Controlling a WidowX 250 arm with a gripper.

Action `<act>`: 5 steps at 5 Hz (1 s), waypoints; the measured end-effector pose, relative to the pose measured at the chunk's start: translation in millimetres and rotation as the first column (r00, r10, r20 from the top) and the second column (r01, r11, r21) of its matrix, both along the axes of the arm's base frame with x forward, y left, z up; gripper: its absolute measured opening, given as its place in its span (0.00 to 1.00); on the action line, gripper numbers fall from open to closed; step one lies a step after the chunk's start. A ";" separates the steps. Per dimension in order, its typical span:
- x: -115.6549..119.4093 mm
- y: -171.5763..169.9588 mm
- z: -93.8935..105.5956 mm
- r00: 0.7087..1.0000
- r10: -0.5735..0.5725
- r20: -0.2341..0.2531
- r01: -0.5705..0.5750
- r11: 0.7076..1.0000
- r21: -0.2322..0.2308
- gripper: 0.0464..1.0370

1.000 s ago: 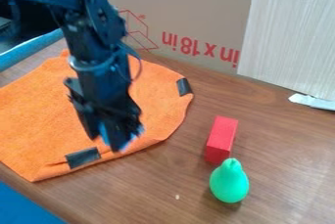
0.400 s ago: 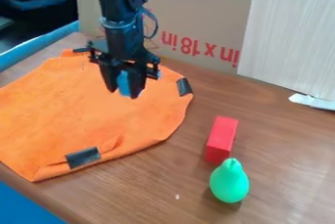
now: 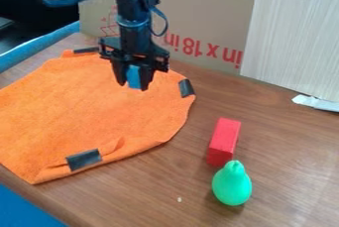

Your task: Put the blue cube on the top edge of the cloth

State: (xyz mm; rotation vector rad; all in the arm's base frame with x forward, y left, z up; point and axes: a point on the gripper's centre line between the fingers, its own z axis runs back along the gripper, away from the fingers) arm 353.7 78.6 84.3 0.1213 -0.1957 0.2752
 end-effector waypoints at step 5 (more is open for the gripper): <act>7.1 7.3 -0.2 0.999 0.049 -0.010 -0.048 0.998 0.046 0.97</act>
